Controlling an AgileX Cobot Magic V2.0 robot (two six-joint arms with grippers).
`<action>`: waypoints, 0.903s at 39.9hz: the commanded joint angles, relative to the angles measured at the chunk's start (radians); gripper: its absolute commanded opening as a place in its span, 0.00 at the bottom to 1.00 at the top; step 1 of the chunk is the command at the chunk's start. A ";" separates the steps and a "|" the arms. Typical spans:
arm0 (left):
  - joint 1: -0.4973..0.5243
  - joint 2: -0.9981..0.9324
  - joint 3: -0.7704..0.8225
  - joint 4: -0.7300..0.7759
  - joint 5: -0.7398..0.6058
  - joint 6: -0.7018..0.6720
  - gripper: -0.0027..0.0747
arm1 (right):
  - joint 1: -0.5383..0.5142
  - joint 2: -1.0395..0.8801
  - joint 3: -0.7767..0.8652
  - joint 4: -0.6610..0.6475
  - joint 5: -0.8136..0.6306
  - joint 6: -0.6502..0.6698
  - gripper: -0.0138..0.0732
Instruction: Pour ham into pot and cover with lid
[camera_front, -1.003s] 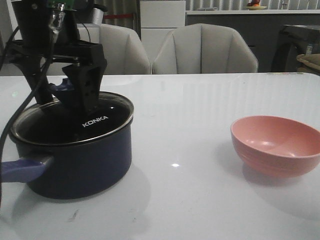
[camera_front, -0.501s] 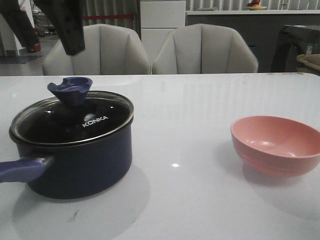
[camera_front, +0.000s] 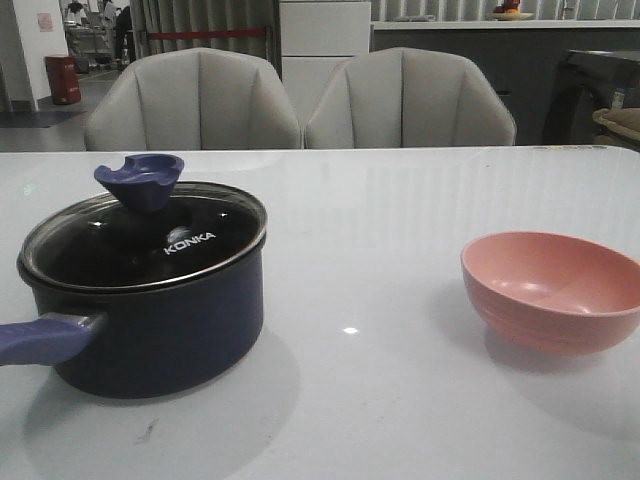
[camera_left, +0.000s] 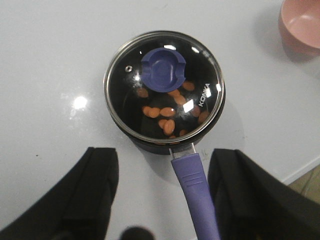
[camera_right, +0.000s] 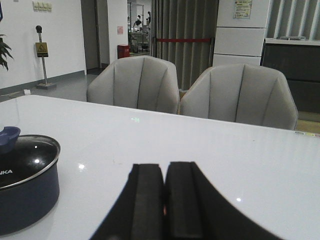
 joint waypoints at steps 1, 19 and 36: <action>-0.004 -0.151 0.092 -0.009 -0.168 -0.009 0.52 | 0.004 0.010 -0.030 0.004 -0.095 -0.007 0.33; -0.004 -0.656 0.496 -0.066 -0.483 -0.009 0.18 | 0.004 0.010 -0.030 0.004 -0.092 -0.007 0.33; -0.004 -0.814 0.579 -0.066 -0.552 -0.009 0.18 | 0.004 0.010 -0.030 0.004 -0.092 -0.007 0.33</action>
